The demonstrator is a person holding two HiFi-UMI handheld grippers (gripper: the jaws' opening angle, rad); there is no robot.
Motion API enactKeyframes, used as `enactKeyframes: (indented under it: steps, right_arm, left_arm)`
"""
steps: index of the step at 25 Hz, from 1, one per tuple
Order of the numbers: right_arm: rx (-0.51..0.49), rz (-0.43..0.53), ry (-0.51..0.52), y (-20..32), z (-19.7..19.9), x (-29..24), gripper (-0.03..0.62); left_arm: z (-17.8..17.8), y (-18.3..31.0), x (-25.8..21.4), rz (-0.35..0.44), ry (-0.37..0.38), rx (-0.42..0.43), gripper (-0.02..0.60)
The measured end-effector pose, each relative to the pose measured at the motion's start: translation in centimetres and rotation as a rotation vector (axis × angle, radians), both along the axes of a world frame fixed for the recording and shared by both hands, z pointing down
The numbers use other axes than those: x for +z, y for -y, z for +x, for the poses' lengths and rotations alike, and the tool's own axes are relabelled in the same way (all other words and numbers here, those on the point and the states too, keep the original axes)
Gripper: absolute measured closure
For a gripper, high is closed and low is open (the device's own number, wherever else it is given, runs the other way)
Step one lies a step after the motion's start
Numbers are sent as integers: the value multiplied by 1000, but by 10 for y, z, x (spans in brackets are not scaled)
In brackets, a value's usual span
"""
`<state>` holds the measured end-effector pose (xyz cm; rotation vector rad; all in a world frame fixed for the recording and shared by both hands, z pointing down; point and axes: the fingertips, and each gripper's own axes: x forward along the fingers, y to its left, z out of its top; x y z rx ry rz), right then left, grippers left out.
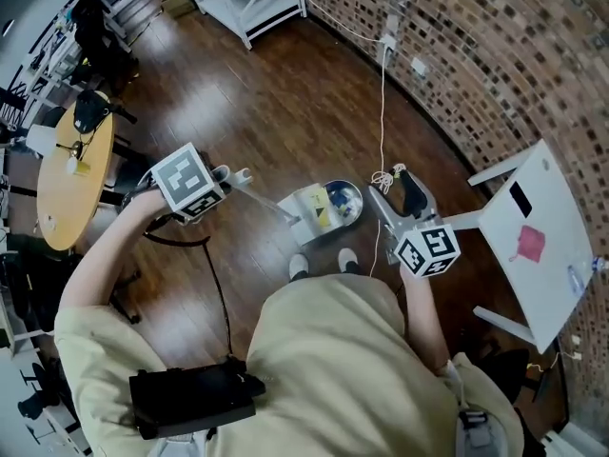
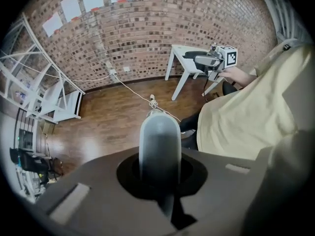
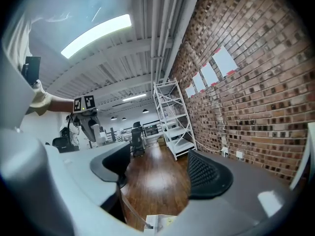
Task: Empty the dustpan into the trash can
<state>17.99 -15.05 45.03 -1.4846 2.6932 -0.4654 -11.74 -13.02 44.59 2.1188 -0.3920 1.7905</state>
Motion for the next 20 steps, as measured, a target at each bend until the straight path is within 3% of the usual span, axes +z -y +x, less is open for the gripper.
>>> enactKeyframes:
  steps: [2,6,20]
  right_arm:
    - [20,-6,9,-3,9,1,238]
    - [71,-11,21,-12,29,4,240]
    - [267,-32,56,-36,99,16,249]
  left_arm:
    - [24,-4,17,-72,-1,18,581]
    - [74,-31,44,-300,-33,124,581]
    - [207,65,54,-434,84,187,581]
